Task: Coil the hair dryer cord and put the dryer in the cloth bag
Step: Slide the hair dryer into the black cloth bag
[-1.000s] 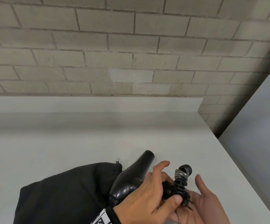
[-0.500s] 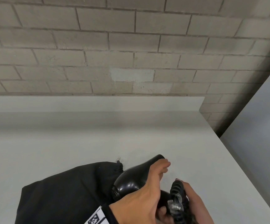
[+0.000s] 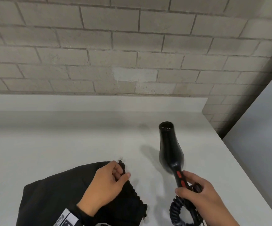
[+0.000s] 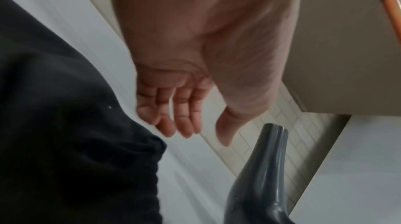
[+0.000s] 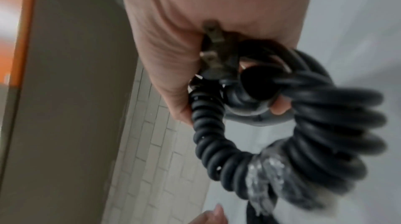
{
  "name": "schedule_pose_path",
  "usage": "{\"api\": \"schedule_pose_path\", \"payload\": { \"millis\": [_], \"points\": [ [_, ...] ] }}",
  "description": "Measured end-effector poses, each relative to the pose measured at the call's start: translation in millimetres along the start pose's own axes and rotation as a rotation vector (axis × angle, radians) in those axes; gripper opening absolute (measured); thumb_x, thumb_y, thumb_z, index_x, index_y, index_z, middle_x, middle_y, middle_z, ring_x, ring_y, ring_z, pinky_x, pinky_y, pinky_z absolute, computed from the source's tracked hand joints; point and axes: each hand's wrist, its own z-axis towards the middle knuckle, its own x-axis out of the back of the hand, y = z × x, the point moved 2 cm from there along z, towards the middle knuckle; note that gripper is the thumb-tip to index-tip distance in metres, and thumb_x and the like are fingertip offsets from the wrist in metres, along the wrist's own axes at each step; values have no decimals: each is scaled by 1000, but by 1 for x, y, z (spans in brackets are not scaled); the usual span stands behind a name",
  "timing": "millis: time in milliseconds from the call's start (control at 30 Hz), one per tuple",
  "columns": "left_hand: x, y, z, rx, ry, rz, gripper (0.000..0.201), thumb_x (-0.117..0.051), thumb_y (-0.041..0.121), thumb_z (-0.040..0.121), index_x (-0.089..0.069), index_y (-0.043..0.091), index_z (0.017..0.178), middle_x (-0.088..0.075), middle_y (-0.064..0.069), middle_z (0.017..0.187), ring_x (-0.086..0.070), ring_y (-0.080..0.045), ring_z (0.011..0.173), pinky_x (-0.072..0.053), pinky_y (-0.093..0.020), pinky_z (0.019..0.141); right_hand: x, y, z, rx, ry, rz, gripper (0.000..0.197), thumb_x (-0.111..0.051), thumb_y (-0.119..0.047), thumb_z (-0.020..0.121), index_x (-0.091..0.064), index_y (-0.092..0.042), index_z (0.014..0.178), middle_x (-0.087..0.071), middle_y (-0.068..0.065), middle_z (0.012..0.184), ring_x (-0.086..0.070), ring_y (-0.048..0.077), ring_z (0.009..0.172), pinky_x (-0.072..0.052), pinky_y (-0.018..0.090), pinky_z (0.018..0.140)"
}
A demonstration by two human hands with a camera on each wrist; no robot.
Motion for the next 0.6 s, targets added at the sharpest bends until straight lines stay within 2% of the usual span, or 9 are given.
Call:
{"api": "schedule_pose_path", "payload": {
  "millis": [67,167,233,300,367,433,533,600],
  "points": [
    [-4,-7,1,93,-40,107,27,-69,50,84,-61,25,82,-66,4,72,-58,-6,62,-52,-20,63,3,4,6,45,32,-117,52,-84,-10,67,-63,-30,110,-70,-7,100,-66,10,89,-46,19,73],
    [-15,-12,2,181,-105,265,49,-60,64,84,-57,16,74,-62,2,64,-55,-10,55,-49,-24,61,0,10,14,59,69,-258,61,-81,-18,65,-52,-35,116,-67,-2,96,-64,14,87,-47,22,74],
    [-22,-13,3,218,-149,344,57,-55,72,81,-49,17,68,-54,3,59,-50,-11,52,-45,-24,56,-3,16,18,66,81,-319,58,-78,-16,65,-52,-34,113,-66,-5,95,-64,14,83,-49,25,75],
    [-27,-13,3,237,-165,401,60,-53,77,78,-45,19,66,-50,5,56,-47,-9,50,-41,-23,52,-3,20,23,93,109,-352,57,-77,-12,67,-54,-27,116,-66,-13,98,-64,11,74,-49,22,70],
    [-29,-13,5,240,-168,451,61,-54,79,75,-42,21,64,-46,7,53,-45,-8,47,-37,-22,49,-2,24,31,117,137,-373,66,-76,-8,71,-50,-18,131,-66,-13,107,-64,10,61,-49,16,61],
    [-30,-14,6,238,-174,474,62,-56,80,74,-37,22,61,-42,7,51,-41,-7,45,-35,-23,48,-2,25,36,129,125,-414,71,-72,-3,74,-44,-13,138,-65,-9,110,-65,6,54,-48,12,54],
    [-29,-14,8,248,-170,476,61,-57,78,73,-37,22,60,-44,7,54,-44,-9,48,-38,-25,51,-4,27,42,161,124,-474,68,-72,-5,75,-45,-13,137,-63,-10,108,-63,1,55,-46,8,53],
    [-28,-16,8,257,-178,469,56,-59,73,76,-39,22,61,-47,7,57,-47,-9,51,-40,-25,52,-6,30,42,162,146,-495,66,-73,-15,76,-46,-15,135,-62,-11,109,-64,1,58,-49,12,56]
  ]
}}
